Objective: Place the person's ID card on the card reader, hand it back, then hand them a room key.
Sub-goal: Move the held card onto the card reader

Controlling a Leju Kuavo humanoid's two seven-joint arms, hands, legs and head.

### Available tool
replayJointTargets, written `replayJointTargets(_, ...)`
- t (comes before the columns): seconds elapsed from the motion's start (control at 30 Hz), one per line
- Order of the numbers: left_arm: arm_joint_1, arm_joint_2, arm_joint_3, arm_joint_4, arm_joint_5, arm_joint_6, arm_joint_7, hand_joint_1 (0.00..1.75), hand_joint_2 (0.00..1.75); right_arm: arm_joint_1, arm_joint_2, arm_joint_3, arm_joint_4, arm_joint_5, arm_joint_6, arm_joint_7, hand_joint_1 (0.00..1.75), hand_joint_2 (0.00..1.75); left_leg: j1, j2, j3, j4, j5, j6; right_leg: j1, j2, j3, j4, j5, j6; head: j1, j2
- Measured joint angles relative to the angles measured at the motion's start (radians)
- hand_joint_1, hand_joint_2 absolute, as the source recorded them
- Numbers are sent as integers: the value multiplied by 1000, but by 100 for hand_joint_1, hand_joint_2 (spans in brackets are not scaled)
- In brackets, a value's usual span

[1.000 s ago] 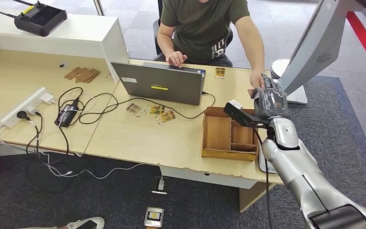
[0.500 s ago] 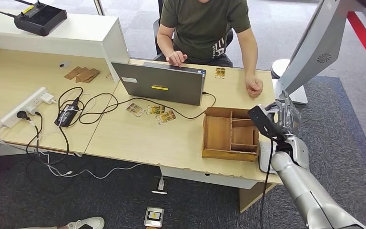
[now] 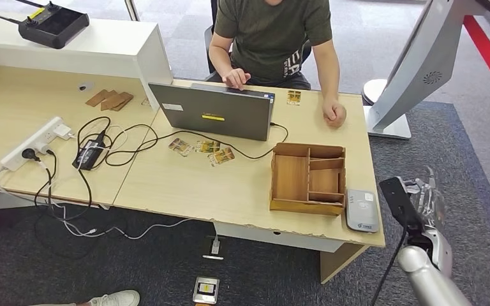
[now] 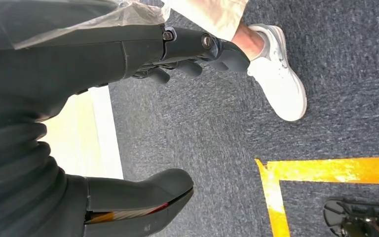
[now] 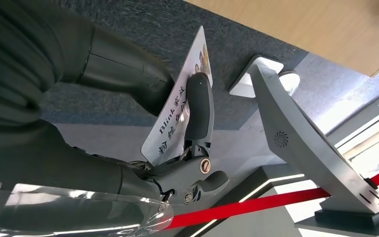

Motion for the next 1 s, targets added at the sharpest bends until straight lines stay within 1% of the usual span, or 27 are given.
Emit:
replayJointTargets(0.2,4,4,0,0,0,6,-7,0,175,22,-21,2,-38,-11,46,22,175,175,0,0,0,0,0,0,0,0,0,0,0,0,0,0)
replayJointTargets(0.43,0,4,0,0,-9,6,-4,0,175,46,-27,19,-88,6,59,53,175,175,0,0,0,0,0,0,0,0,0,0,0,0,0,0)
replayJointTargets(0.67,-4,4,0,0,-8,3,3,0,175,56,-21,62,-107,24,89,80,175,175,0,0,0,0,0,0,0,0,0,0,0,0,0,0)
replayJointTargets(1.0,0,4,0,0,-2,3,3,0,175,57,4,132,-90,20,137,79,175,175,0,0,0,0,0,0,0,0,0,0,0,0,0,0)
